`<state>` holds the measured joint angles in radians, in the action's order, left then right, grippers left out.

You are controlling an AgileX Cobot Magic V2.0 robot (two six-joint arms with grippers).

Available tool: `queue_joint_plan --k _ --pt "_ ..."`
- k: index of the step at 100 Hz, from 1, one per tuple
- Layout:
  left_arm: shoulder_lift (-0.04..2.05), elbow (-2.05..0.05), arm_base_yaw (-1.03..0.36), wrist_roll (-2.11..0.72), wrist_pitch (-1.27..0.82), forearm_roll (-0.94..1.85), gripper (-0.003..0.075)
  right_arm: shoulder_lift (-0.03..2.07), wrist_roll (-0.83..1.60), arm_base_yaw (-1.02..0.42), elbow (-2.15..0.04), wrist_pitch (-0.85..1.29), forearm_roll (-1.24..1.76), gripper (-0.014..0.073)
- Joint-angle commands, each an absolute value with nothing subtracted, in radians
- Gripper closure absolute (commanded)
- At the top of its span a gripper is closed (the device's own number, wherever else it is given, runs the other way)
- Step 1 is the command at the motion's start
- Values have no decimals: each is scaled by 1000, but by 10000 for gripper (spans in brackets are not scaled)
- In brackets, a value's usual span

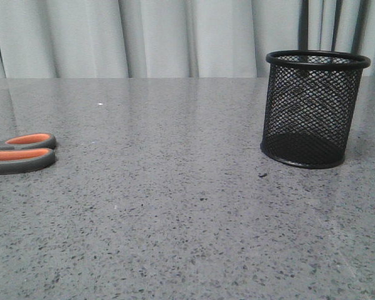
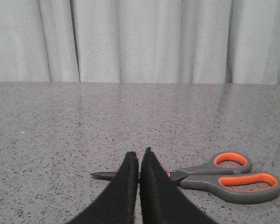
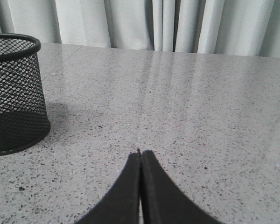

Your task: Put scissors into bucket

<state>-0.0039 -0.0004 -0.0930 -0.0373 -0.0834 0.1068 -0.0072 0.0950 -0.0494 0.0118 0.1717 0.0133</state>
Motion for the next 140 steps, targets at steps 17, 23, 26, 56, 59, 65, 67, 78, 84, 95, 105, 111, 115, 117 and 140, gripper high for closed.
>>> queue_joint_plan --k 17,23,26,56,59,65,67,78,84,95,105,111,115,117,140 --pt "-29 17 -90 -35 0 114 741 -28 100 -41 36 93 0 664" --pt "-29 17 -90 -35 0 114 741 -28 100 -41 36 93 0 664" --pt "-29 17 -90 -35 0 114 741 -28 100 -41 36 93 0 664" --pt "-29 17 -90 -35 0 112 741 -28 100 -41 36 93 0 664" --pt "-29 17 -90 -35 0 112 741 -28 100 -41 36 93 0 664" --pt "-29 17 -90 -35 0 112 741 -28 100 -41 36 93 0 664" --pt "-29 17 -90 -35 0 112 741 -28 100 -41 36 93 0 664" --pt "-29 17 -90 -35 0 112 741 -28 100 -41 36 93 0 664" --pt "-29 17 -90 -35 0 112 741 -28 100 -41 36 93 0 664" --pt "-29 17 -90 -35 0 112 741 -28 100 -41 36 93 0 664" --pt "-29 17 -90 -35 0 112 741 -28 100 -41 36 69 0 664" --pt "-29 17 -90 -35 0 112 741 -28 100 -41 36 60 0 664" --pt "-29 17 -90 -35 0 112 741 -28 100 -41 36 60 0 664" --pt "-29 17 -90 -35 0 112 741 -28 100 -41 36 60 0 664" --pt "-29 17 -90 -35 0 137 741 -28 100 -41 36 48 75 664"
